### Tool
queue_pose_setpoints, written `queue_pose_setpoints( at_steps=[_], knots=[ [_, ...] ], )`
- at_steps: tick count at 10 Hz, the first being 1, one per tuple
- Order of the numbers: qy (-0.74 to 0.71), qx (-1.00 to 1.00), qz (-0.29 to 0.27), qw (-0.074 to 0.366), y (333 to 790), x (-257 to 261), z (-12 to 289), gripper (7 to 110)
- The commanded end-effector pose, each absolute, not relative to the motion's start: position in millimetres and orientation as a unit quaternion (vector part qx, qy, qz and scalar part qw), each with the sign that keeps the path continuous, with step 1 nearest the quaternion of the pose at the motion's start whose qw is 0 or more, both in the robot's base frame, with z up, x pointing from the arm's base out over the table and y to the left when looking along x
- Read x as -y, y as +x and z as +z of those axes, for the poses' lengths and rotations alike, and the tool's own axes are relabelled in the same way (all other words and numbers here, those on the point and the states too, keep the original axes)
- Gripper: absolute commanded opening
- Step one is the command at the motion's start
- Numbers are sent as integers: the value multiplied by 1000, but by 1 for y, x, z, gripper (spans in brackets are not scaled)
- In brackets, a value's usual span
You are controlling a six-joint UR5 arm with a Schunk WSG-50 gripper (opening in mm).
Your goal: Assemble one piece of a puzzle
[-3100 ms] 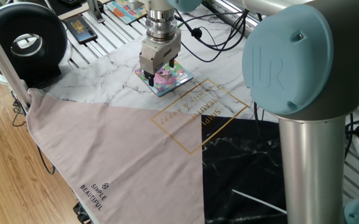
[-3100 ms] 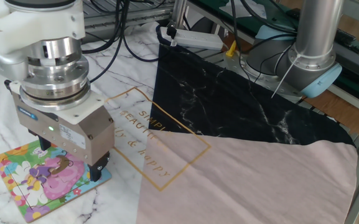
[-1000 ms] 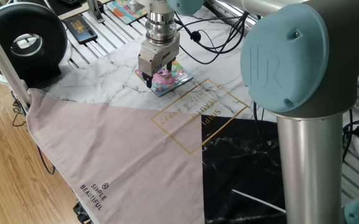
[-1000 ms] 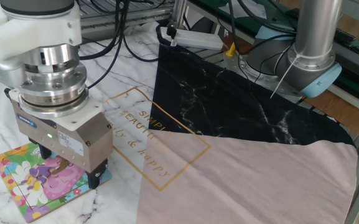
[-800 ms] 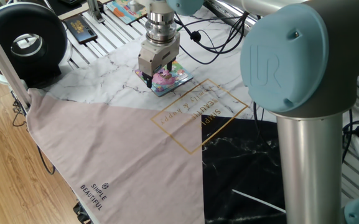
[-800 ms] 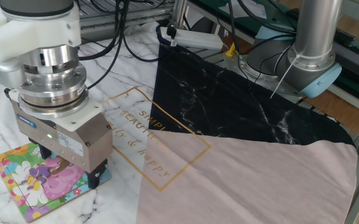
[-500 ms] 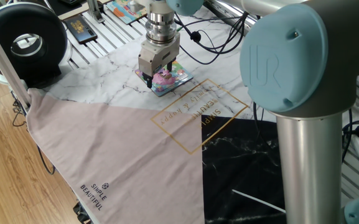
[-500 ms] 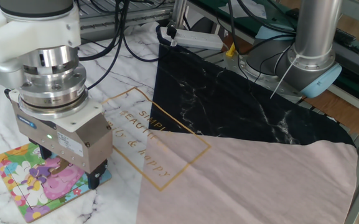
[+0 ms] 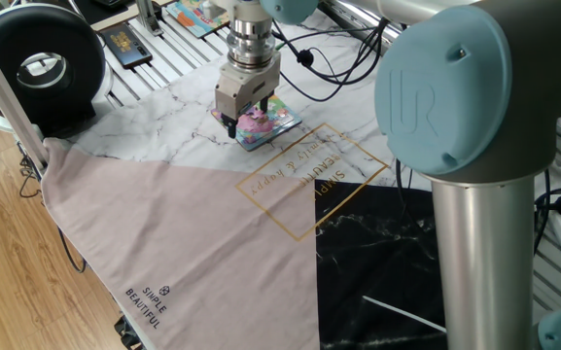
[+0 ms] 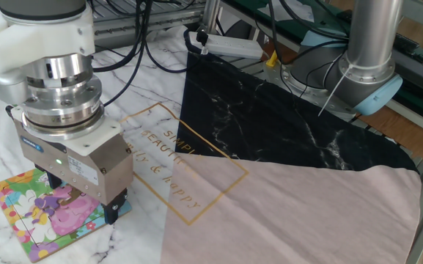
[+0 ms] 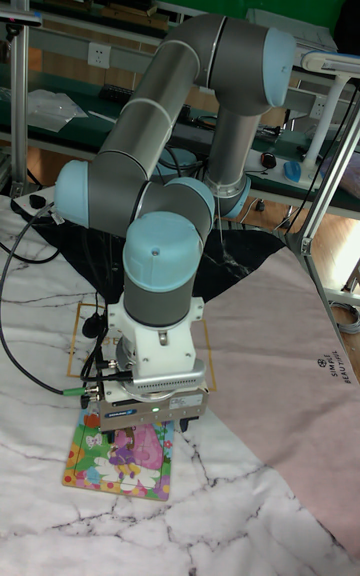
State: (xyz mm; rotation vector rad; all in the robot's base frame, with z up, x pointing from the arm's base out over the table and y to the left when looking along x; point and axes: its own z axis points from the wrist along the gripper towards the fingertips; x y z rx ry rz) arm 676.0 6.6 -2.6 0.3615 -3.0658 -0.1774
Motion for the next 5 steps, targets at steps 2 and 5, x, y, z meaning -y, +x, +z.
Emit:
queue_pose_setpoints(
  at_steps=[2,5],
  knots=[
    [104,991,-81,25,676,-18,1,88],
    [99,991,-90,25,677,-23,2,88]
  ],
)
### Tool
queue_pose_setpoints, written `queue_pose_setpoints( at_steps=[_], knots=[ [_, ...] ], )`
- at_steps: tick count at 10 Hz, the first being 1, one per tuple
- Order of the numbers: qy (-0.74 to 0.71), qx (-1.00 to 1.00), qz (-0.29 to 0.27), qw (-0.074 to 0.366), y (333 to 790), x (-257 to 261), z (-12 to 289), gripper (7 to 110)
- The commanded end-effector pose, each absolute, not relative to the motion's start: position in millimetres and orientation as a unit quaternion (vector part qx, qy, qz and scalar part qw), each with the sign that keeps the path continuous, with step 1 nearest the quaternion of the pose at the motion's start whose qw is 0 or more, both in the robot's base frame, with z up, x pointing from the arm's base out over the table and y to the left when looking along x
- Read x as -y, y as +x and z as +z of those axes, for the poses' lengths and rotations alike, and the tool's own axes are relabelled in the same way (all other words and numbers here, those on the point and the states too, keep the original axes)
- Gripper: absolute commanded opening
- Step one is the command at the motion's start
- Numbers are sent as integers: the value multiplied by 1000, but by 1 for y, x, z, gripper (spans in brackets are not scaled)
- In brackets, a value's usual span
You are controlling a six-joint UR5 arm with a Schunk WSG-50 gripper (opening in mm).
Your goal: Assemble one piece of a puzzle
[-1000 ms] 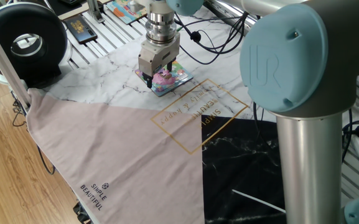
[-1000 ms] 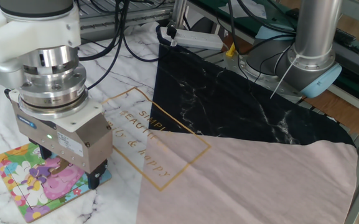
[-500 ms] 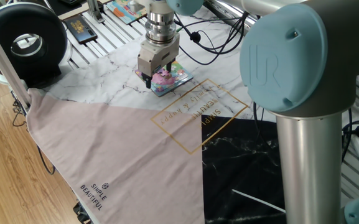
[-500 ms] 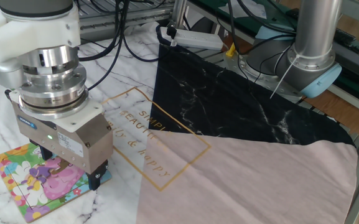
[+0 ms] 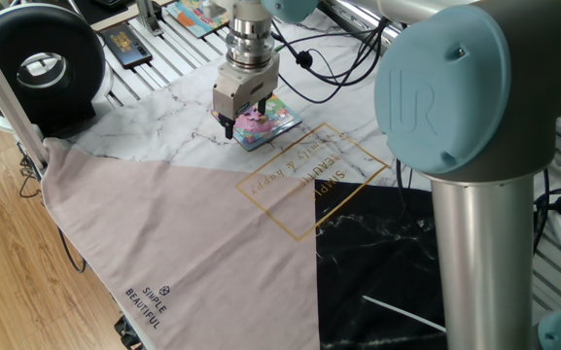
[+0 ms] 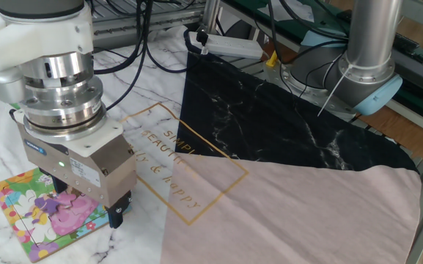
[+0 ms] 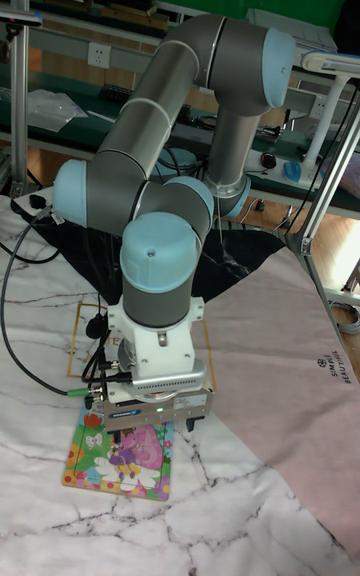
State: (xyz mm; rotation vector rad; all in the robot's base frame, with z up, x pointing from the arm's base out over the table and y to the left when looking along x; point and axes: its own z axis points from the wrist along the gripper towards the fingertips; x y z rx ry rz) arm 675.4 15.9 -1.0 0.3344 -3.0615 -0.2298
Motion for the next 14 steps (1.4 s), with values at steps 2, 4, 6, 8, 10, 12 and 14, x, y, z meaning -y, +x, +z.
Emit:
queue_pose_setpoints(
  at_steps=[2,4,6,8,10,12,14],
  knots=[
    [97,990,-97,26,677,-27,3,88],
    [96,990,-99,25,678,-28,3,88],
    [95,990,-100,25,680,-31,5,88],
    [98,990,-94,26,680,-28,5,88],
    [108,991,-71,27,679,-16,4,88],
    [107,991,-75,29,676,-18,6,88],
    [103,990,-89,27,677,-27,11,88]
  ],
)
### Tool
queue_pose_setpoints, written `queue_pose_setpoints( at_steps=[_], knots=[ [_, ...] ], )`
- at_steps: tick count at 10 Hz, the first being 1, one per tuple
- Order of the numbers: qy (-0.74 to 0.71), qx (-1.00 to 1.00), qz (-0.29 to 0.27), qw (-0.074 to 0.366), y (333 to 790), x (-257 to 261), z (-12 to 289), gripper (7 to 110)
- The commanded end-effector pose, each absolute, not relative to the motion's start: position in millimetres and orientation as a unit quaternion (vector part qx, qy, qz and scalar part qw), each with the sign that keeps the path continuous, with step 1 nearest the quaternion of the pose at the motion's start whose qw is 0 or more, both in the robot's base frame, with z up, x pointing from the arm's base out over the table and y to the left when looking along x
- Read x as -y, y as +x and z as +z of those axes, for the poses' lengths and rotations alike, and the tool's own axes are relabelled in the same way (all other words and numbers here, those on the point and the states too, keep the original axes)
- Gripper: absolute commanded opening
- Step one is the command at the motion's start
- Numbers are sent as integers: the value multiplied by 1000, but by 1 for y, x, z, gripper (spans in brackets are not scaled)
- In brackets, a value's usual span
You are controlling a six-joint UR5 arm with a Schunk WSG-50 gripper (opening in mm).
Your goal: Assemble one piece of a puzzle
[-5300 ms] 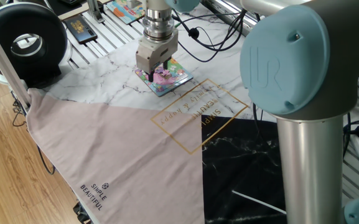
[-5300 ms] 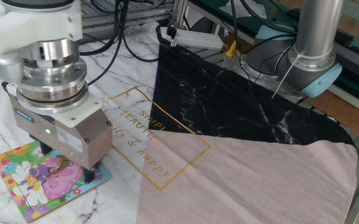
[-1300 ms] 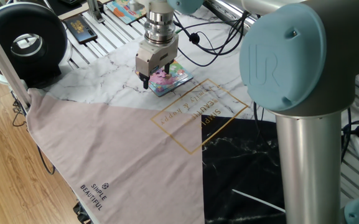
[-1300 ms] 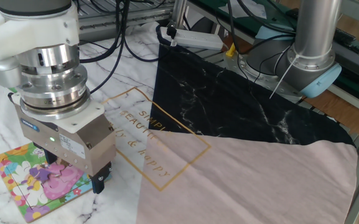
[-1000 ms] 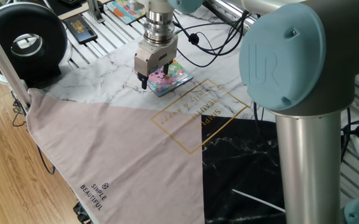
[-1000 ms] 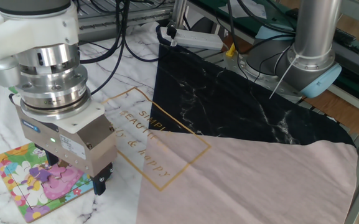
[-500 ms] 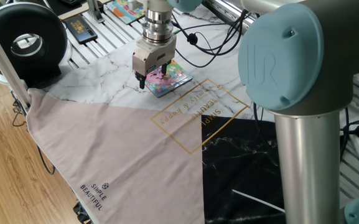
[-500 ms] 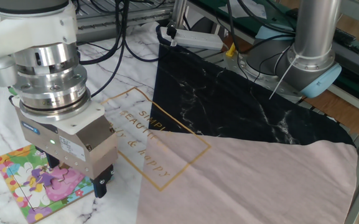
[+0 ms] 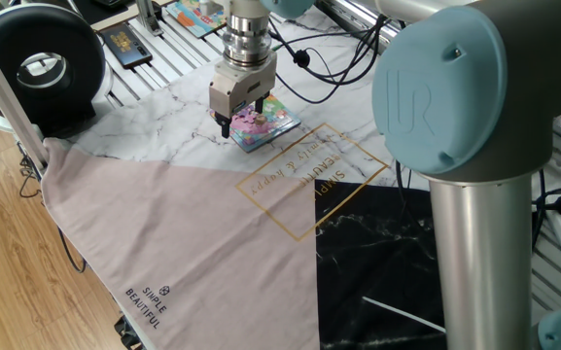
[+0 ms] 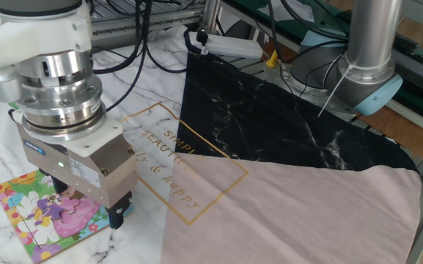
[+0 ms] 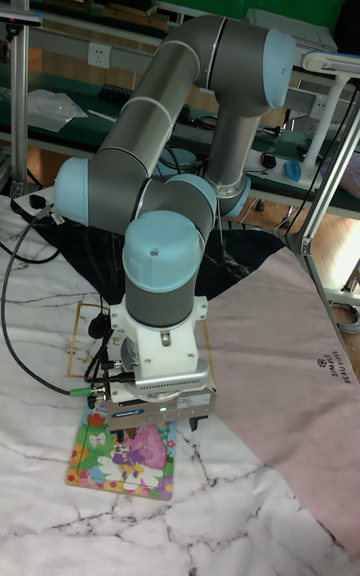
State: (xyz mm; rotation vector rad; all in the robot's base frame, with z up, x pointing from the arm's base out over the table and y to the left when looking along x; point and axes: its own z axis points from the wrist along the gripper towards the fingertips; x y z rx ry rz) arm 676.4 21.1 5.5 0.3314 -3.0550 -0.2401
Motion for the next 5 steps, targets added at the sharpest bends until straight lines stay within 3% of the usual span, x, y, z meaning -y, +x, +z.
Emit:
queue_pose_setpoints(
  at_steps=[1,5],
  knots=[
    [104,989,-98,19,684,-34,13,88],
    [105,986,-126,2,705,-58,13,88]
  ],
)
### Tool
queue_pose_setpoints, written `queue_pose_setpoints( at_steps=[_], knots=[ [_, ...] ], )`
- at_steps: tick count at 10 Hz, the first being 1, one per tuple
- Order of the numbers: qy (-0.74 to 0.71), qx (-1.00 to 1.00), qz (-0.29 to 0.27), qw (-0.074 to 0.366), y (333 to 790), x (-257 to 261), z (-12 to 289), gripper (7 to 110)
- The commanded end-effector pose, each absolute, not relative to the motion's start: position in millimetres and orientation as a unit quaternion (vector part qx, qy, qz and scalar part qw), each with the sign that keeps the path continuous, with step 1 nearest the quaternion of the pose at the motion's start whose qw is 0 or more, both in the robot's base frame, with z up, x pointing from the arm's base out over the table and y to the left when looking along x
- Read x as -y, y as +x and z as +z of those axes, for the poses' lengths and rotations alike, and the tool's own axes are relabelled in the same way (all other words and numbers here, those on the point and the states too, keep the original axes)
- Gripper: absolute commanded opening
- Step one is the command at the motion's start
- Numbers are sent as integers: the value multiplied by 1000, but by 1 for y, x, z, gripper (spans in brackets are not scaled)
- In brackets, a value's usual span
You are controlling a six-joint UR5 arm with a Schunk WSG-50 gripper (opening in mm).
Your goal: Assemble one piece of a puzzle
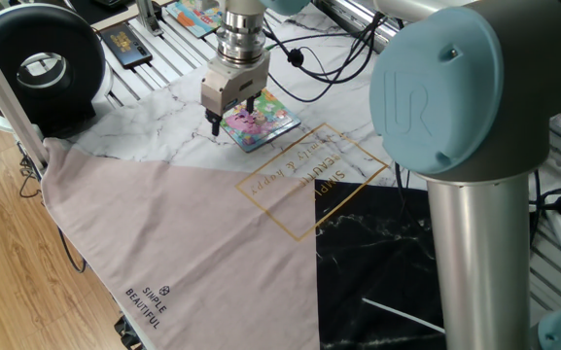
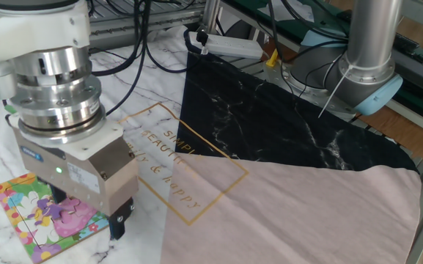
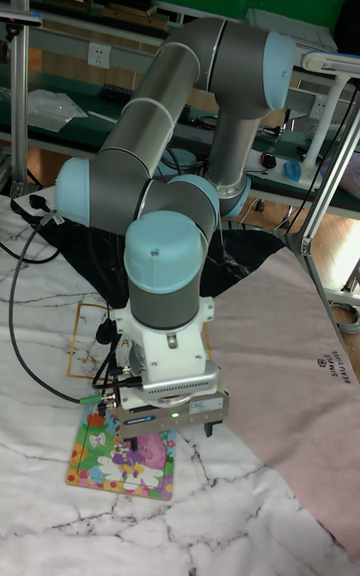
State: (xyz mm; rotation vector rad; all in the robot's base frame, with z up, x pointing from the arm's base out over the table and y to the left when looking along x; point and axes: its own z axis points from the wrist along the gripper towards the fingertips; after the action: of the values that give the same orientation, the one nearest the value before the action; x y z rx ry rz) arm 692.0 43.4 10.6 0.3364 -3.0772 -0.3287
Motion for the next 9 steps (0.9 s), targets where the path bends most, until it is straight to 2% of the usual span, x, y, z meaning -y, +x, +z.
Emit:
queue_pose_setpoints(
  at_steps=[1,4,9],
  knots=[
    [102,986,-131,2,707,-62,16,88],
    [97,985,-140,2,711,-73,19,88],
    [91,986,-137,31,699,-68,14,88]
  ],
)
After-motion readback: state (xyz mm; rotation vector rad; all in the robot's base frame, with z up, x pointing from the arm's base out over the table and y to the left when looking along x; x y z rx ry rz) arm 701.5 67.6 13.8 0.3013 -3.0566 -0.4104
